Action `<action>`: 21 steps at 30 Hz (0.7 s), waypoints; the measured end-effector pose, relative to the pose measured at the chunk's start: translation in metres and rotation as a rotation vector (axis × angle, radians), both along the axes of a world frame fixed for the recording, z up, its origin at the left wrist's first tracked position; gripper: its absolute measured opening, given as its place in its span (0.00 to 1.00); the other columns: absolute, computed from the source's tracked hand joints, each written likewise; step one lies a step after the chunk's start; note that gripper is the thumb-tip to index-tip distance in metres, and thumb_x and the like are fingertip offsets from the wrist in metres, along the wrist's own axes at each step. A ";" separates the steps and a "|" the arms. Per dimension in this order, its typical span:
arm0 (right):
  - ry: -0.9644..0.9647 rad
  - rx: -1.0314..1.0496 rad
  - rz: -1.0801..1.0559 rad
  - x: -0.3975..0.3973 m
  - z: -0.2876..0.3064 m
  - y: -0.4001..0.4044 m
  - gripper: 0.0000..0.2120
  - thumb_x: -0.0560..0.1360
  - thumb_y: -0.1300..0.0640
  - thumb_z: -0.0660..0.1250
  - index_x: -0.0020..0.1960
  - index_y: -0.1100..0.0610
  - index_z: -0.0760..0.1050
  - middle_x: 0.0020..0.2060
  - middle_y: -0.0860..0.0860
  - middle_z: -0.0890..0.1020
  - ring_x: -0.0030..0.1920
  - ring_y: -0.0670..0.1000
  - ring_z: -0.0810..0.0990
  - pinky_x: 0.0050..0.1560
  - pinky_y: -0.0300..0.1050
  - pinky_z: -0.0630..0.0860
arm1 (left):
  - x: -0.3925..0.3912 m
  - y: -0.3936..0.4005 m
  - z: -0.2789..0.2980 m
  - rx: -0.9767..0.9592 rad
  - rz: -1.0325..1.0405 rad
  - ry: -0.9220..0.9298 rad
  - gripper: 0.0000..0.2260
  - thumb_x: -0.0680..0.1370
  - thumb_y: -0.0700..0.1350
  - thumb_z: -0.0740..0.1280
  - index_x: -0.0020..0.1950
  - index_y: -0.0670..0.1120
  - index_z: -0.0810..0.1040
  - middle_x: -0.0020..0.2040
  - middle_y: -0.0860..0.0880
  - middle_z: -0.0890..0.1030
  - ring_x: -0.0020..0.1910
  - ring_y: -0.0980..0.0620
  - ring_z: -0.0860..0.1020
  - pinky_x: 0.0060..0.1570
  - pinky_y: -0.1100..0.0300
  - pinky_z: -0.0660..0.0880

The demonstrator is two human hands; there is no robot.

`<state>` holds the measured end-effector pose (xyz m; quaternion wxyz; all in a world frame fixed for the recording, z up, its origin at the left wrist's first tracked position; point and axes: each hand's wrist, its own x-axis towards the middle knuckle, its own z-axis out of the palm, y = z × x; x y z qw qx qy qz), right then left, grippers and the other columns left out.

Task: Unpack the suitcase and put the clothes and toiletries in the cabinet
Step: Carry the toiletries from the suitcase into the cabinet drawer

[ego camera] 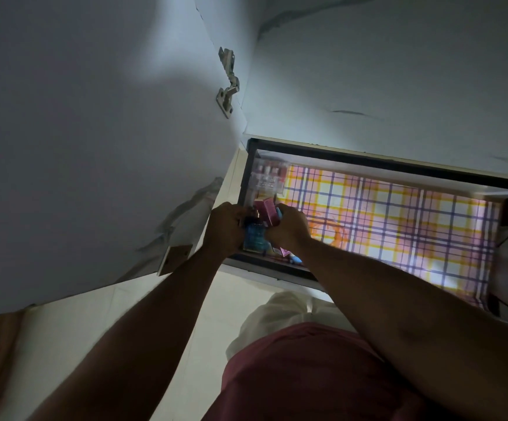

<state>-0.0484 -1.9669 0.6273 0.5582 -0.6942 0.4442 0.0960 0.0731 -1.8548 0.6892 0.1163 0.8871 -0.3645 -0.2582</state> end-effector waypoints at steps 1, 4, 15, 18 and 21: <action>0.000 0.024 0.013 0.001 -0.001 -0.001 0.33 0.64 0.63 0.83 0.67 0.56 0.78 0.52 0.56 0.86 0.43 0.53 0.86 0.40 0.49 0.86 | 0.000 0.001 0.000 0.021 0.002 0.004 0.09 0.75 0.36 0.75 0.55 0.37 0.85 0.53 0.38 0.85 0.54 0.40 0.82 0.53 0.62 0.68; 0.006 0.030 0.099 0.004 -0.001 -0.002 0.35 0.62 0.63 0.84 0.67 0.58 0.78 0.54 0.58 0.86 0.45 0.55 0.86 0.46 0.54 0.86 | 0.001 0.003 -0.004 0.086 0.012 0.011 0.11 0.75 0.36 0.74 0.57 0.39 0.84 0.55 0.40 0.84 0.56 0.42 0.81 0.53 0.63 0.68; -0.042 0.177 -0.018 -0.004 0.009 -0.022 0.27 0.62 0.60 0.85 0.59 0.59 0.81 0.49 0.56 0.87 0.49 0.58 0.87 0.48 0.50 0.84 | -0.004 0.000 0.000 -0.038 0.077 0.101 0.13 0.73 0.34 0.76 0.57 0.39 0.85 0.52 0.41 0.84 0.49 0.48 0.80 0.52 0.61 0.73; -0.126 0.313 -0.189 -0.017 0.014 -0.035 0.30 0.57 0.52 0.88 0.56 0.58 0.84 0.47 0.56 0.88 0.48 0.60 0.88 0.53 0.60 0.85 | -0.012 -0.014 0.008 -0.181 0.230 0.440 0.09 0.78 0.40 0.74 0.59 0.42 0.84 0.52 0.46 0.86 0.45 0.53 0.84 0.56 0.54 0.82; -0.126 0.298 -0.141 -0.029 0.020 -0.044 0.25 0.60 0.53 0.87 0.54 0.58 0.85 0.46 0.55 0.89 0.49 0.60 0.88 0.57 0.61 0.84 | -0.021 -0.034 0.014 -0.318 0.484 0.886 0.10 0.83 0.46 0.68 0.63 0.46 0.81 0.56 0.45 0.86 0.52 0.48 0.86 0.56 0.49 0.83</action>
